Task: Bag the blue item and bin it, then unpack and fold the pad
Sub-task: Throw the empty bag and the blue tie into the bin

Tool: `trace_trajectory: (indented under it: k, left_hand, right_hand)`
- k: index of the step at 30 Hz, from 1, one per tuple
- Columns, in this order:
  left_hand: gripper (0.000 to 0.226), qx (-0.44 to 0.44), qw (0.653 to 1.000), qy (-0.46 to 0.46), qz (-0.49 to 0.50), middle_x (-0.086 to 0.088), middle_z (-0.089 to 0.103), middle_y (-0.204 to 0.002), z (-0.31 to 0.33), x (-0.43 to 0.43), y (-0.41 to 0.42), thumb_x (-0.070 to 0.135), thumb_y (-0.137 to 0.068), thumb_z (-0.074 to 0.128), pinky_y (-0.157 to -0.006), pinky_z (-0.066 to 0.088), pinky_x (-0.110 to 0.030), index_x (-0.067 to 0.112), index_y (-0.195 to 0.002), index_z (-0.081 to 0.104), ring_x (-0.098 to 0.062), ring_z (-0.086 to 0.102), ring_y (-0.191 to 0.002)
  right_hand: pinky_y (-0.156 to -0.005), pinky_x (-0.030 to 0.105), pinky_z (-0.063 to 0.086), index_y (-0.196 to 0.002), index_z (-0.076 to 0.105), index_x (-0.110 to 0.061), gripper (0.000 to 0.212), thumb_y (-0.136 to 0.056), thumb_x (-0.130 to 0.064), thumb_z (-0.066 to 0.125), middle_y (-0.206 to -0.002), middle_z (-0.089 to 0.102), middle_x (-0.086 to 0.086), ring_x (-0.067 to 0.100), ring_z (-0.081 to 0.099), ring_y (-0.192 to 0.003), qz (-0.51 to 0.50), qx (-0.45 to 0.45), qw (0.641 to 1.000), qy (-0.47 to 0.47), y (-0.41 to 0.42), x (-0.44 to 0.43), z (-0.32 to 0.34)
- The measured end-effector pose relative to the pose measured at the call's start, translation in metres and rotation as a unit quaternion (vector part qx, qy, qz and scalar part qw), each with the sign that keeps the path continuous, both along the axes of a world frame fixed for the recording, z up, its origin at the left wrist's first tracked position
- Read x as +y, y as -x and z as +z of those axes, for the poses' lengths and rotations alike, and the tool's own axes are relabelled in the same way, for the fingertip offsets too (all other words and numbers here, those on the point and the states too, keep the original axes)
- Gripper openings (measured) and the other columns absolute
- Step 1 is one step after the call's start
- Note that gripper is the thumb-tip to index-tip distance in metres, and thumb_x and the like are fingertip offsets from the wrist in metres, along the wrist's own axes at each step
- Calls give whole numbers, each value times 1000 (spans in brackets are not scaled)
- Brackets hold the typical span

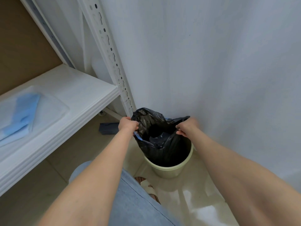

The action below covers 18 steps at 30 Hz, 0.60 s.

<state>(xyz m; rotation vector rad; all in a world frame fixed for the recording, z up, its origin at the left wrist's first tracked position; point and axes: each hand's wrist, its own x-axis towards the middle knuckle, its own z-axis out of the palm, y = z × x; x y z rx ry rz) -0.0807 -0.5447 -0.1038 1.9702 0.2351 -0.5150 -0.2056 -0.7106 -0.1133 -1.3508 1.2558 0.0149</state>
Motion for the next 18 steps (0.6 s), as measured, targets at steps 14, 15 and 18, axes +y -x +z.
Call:
trace_trajectory:
  k: [14,15,18]
  left_hand:
    - [37,-48,996,-73,-4,-13,60,-106,-12,-14,-1,1,-93,40,-47,46,-25,13,-127,51,-14,50,-60]
    - [37,-49,996,-75,-3,-13,61,-106,-13,-14,-3,2,-93,41,-48,47,-25,13,-126,53,-14,51,-60]
    - [36,-57,995,-78,-1,-12,63,-100,-15,-16,-10,3,-92,42,-49,47,-25,14,-123,56,-18,55,-64]
  right_hand:
    - [-99,34,39,-131,50,-16,39,-93,-19,54,-137,47,9,28,41,-128,277,95,858,422,-31,-18,-6]
    - [-101,34,38,-136,47,-14,43,-93,-16,52,-140,45,11,29,39,-129,300,109,851,416,-37,-21,-10]
    - [-99,33,42,-135,46,-11,44,-92,-13,48,-138,50,13,32,46,-126,344,141,849,376,-53,-28,-22]
